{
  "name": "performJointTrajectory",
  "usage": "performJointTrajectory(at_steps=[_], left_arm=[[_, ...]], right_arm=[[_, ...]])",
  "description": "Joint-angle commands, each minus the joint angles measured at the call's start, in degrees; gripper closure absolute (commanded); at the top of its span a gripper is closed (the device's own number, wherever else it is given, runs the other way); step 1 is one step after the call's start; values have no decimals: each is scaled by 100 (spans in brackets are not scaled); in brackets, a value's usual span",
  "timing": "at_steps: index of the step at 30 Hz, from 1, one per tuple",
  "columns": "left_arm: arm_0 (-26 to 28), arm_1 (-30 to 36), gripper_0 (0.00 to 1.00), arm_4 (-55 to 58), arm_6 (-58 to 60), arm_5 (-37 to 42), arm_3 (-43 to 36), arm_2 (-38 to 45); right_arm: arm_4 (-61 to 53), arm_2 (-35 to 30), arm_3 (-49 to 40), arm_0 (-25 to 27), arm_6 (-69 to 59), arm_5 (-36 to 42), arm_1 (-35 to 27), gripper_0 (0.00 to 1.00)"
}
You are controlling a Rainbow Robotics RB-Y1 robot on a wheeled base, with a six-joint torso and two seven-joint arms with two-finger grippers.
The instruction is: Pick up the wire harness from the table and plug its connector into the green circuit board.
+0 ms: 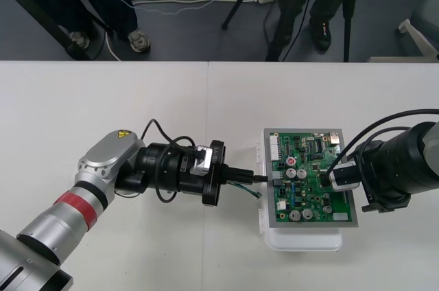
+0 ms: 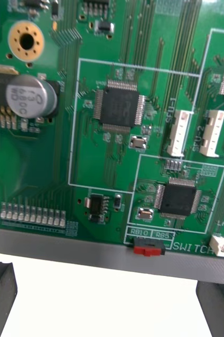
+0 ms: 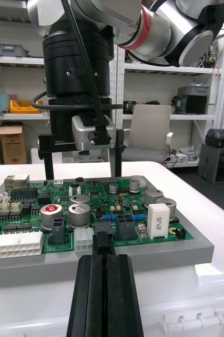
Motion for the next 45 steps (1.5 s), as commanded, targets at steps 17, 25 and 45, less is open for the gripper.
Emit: performJointTrajectory(at_steps=[17, 25, 45], left_arm=[[-350, -205, 100, -36, -44, 349, -47, -351], [-350, -205, 100, -141, -44, 358, -47, -351], [-350, -240, 100, -71, -79, 455, -47, -351]], right_arm=[[21, 62, -41, -156, -363, -39, 177, 0], [-40, 62, -41, -156, -311, -39, 186, 0], [-84, 70, -41, -156, -302, -39, 186, 0]])
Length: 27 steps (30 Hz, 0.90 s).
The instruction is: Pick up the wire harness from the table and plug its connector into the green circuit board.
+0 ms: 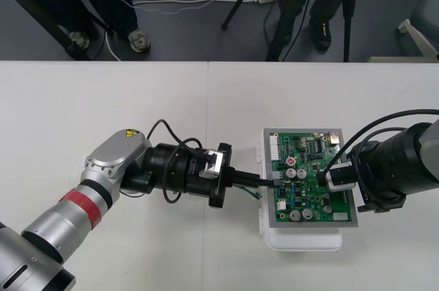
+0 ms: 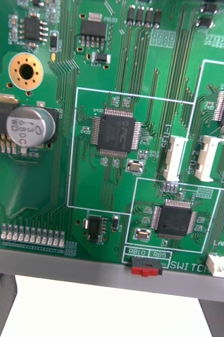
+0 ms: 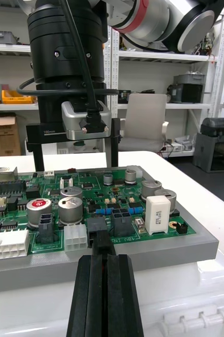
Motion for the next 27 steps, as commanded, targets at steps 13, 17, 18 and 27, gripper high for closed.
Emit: performJointTrajectory(at_steps=[13, 17, 18, 27], left_arm=[[-270, -265, 100, 95, -44, 117, -58, -123], [-270, -283, 100, 95, -44, 56, -58, -123], [-270, -283, 100, 95, -44, 20, -58, -114], [-270, -300, 100, 139, -35, -50, -58, -123]], right_arm=[[-86, 59, -44, -153, -310, -35, 70, 0], [-86, 59, -44, -153, -310, -35, 70, 0], [-86, 68, -44, -153, -310, -35, 70, 0], [-104, 59, -44, -153, -319, -35, 70, 0]])
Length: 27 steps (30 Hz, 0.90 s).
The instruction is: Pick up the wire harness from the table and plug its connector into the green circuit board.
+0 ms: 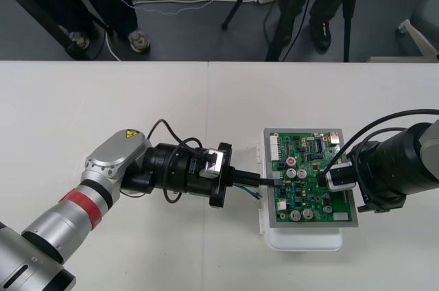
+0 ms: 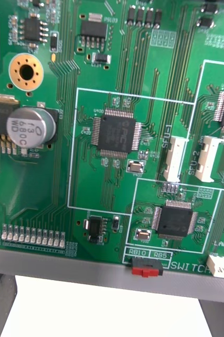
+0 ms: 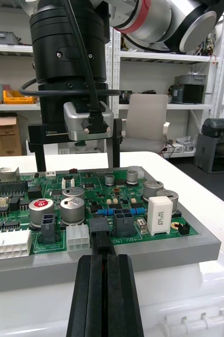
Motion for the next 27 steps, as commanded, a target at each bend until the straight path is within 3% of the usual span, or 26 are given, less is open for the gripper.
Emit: performJointTrajectory(at_steps=[1, 19, 27], left_arm=[[-270, -292, 100, 120, -35, -78, -63, -114], [-252, -406, 100, 138, -9, -96, -63, -114], [-164, -556, 100, -117, -26, 256, -54, -114]], right_arm=[[-103, 59, -48, -153, -319, -31, 70, 0], [-139, 59, -48, -136, -301, -31, 70, 0], [-139, 59, -48, -118, -301, -31, 70, 0]])
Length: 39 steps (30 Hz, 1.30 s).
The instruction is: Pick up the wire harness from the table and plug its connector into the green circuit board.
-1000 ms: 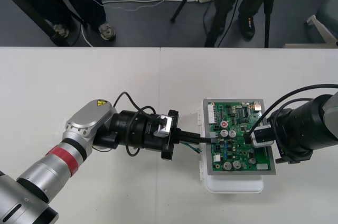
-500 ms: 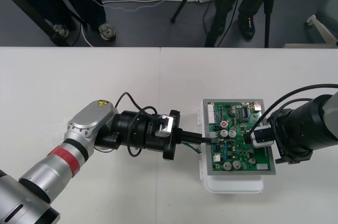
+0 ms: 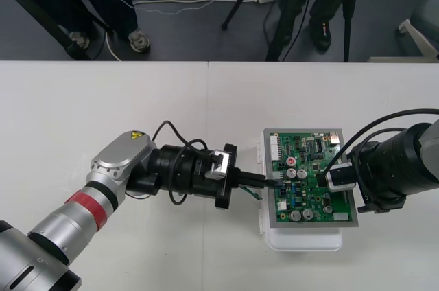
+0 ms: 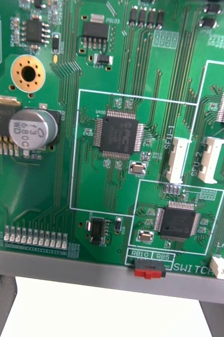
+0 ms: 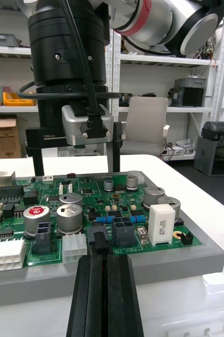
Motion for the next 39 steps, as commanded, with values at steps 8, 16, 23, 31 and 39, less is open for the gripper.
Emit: performJointTrajectory(at_steps=[8, 16, 23, 31, 39], left_arm=[[-138, -423, 100, -160, -44, 328, -98, -114], [-129, -414, 100, -160, -53, 328, -98, -96], [-129, -300, 88, -107, -79, 328, -107, -96], [-138, 52, 0, 130, -114, 249, -107, -87], [-85, 403, 0, 534, -202, 3, -107, -87]], right_arm=[[-103, 59, -65, -118, -301, -28, 69, 0], [-112, 59, -65, -118, -301, -28, 69, 0], [-103, 59, -65, -118, -301, -28, 69, 0], [-77, 59, -65, -127, -301, -28, 69, 0], [73, 59, -65, -127, -301, -28, 69, 0]])
